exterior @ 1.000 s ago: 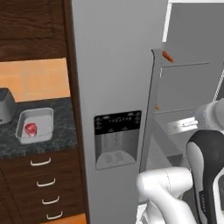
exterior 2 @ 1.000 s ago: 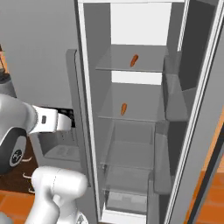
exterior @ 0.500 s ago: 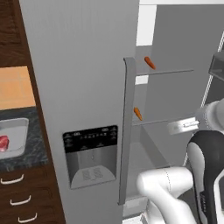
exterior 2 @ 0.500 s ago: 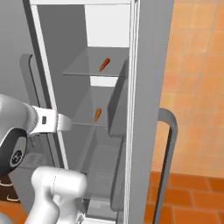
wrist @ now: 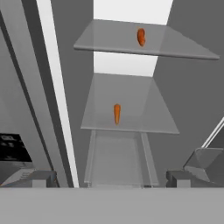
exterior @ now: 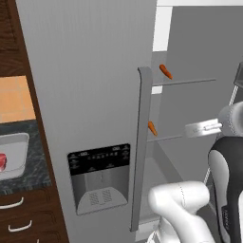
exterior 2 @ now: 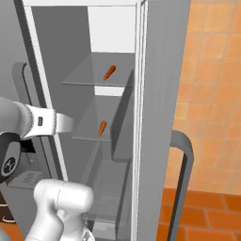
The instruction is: Place one carrot and one steak in each tupperware on the nearby counter, to pack two identical lunches.
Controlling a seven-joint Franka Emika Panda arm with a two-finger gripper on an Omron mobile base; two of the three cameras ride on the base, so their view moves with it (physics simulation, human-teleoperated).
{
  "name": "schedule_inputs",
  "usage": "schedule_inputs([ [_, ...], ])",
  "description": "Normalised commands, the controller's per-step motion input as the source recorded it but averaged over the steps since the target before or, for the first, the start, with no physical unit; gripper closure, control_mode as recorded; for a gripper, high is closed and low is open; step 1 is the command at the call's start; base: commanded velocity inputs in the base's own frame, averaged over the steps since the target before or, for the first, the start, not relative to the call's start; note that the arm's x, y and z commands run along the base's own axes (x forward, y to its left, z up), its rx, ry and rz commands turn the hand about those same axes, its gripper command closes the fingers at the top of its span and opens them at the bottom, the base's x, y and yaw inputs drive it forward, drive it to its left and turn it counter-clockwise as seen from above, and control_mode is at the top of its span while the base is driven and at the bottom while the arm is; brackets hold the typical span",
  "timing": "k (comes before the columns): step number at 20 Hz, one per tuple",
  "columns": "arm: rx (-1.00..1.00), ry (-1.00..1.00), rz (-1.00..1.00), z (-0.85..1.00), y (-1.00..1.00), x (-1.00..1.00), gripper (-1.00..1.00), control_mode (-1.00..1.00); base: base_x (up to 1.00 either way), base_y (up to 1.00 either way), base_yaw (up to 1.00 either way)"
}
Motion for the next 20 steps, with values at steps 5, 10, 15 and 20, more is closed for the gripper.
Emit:
schedule_inputs([
  [5, 0.00, -0.12, 0.00, 0.95, -0.08, 0.03, -1.00, -1.00, 0.00, 0.00, 0.00],
  [10, 0.00, -0.04, -0.03, 0.61, -0.02, 0.30, -1.00, -1.00, 0.00, 0.00, 0.00],
  [15, 0.00, 0.00, -0.05, 0.08, -0.15, 0.64, -1.00, -1.00, 0.00, 0.00, 0.00],
  [20, 0.00, -0.01, -0.03, 0.00, -0.12, 0.55, -1.00, -1.00, 0.00, 0.00, 0.00],
])
